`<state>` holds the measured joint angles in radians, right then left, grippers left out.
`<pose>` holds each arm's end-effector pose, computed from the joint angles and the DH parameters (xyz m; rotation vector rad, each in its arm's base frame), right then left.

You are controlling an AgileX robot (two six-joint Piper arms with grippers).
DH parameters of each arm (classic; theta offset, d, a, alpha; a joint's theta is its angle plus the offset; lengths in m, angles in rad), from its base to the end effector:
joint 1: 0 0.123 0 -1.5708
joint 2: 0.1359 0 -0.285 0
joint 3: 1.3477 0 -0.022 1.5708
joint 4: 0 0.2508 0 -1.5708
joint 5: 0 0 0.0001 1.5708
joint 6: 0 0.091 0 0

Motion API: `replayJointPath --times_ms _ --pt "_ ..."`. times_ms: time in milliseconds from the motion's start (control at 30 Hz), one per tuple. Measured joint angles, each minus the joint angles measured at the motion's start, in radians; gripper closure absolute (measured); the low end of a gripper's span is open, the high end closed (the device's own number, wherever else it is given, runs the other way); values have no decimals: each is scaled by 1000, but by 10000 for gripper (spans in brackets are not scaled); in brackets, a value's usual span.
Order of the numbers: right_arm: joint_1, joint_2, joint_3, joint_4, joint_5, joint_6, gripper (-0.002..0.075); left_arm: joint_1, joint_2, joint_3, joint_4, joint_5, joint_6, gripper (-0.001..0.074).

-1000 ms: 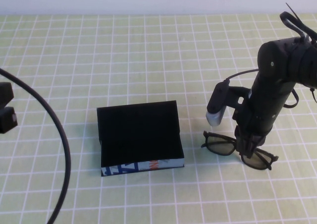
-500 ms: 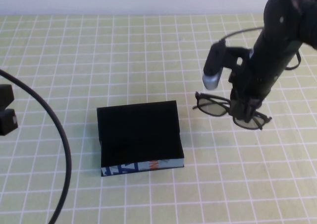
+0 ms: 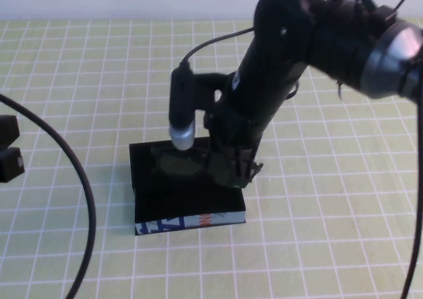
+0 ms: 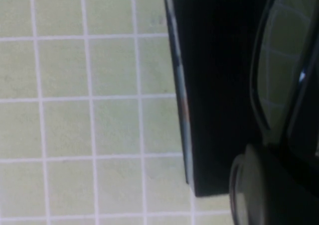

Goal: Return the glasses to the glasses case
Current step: Place the glasses in the glasses case

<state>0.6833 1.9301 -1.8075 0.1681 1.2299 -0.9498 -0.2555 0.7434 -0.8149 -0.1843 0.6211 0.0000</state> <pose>0.3121 0.2726 0.3013 -2.0186 1.9581 0.1758 0.1366 -0.0457 0.3641 0.1752 2.0340 -0.3637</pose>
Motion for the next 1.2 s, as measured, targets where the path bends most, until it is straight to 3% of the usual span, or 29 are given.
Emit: replayJointPath --times_ms 167,633,1000,1100,1200 --pt "54 80 -32 -9 0 -25 724 0 0 0 -2 7 0 737" --pt "61 158 -46 -37 -62 -28 721 0 0 0 -8 19 0 737" --pt "61 158 -46 -49 -61 -24 606 0 0 0 -8 21 0 737" --pt "61 154 -47 -75 -61 10 624 0 0 0 -8 45 0 737" --pt "58 133 -74 -95 -55 67 694 0 10 0 -8 95 37 737"
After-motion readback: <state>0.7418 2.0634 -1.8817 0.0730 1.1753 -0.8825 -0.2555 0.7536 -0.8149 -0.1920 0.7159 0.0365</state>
